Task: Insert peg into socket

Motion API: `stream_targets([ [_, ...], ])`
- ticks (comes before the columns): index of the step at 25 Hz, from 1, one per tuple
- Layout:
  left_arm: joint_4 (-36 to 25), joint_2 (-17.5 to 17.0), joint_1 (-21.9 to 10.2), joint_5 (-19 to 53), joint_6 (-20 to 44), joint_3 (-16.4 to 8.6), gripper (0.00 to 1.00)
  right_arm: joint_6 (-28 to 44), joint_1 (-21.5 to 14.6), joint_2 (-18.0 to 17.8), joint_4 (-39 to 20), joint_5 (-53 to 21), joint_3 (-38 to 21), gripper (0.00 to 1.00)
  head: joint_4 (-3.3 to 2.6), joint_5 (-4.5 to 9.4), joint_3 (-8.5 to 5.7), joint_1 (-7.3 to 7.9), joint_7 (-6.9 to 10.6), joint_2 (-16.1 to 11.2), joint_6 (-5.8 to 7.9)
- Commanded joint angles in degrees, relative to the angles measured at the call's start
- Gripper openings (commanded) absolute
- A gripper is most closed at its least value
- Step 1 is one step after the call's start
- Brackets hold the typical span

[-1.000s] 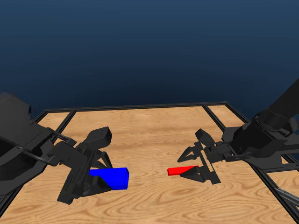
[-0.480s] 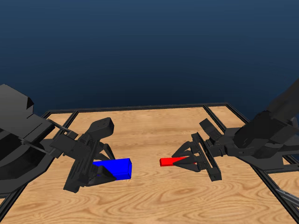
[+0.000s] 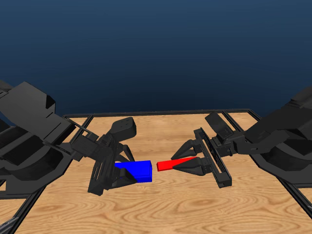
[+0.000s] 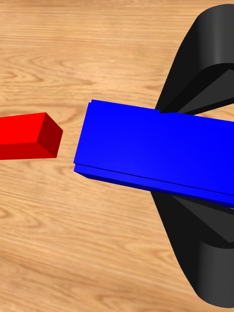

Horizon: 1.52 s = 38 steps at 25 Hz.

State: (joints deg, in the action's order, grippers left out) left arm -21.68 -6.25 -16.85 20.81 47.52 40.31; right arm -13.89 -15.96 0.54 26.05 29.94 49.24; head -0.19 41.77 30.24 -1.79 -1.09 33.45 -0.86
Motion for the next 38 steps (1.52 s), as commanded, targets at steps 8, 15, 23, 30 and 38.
stream_targets([
  [8, -5.01, 2.32, -1.57, 5.01, 2.01, -7.39, 0.00, 3.99, 2.25, -7.65, -7.36, -6.44, -12.84, 0.00, 0.21, -1.13, -0.45, 1.26, -0.01, -0.05, 0.31],
  [15, -4.64, 3.44, -2.04, 4.98, 2.88, -8.25, 0.00, 8.66, 2.95, -8.71, -10.71, -12.94, -16.98, 1.00, 0.20, -1.17, -0.51, 1.37, 0.58, 0.36, 0.36],
  [23, -4.50, 4.30, -1.94, 5.52, 4.21, -6.54, 0.00, 16.98, 3.54, -0.55, -10.10, -15.24, -4.53, 1.00, 0.20, -1.10, -0.51, 1.30, 0.33, 0.68, 0.30],
  [30, -3.71, 4.82, -0.77, 3.25, 3.07, -7.43, 0.00, 21.72, 3.61, 3.68, -10.90, -14.09, 2.37, 1.00, -0.02, -1.23, -0.78, 0.13, -0.07, 0.26, -0.08],
  [38, -2.61, 5.59, 0.03, 2.02, 0.66, -7.56, 0.00, 24.88, 2.93, -2.38, -11.76, -11.58, 1.68, 0.00, -0.13, -1.33, -1.26, -0.58, -0.74, -0.72, -0.22],
])
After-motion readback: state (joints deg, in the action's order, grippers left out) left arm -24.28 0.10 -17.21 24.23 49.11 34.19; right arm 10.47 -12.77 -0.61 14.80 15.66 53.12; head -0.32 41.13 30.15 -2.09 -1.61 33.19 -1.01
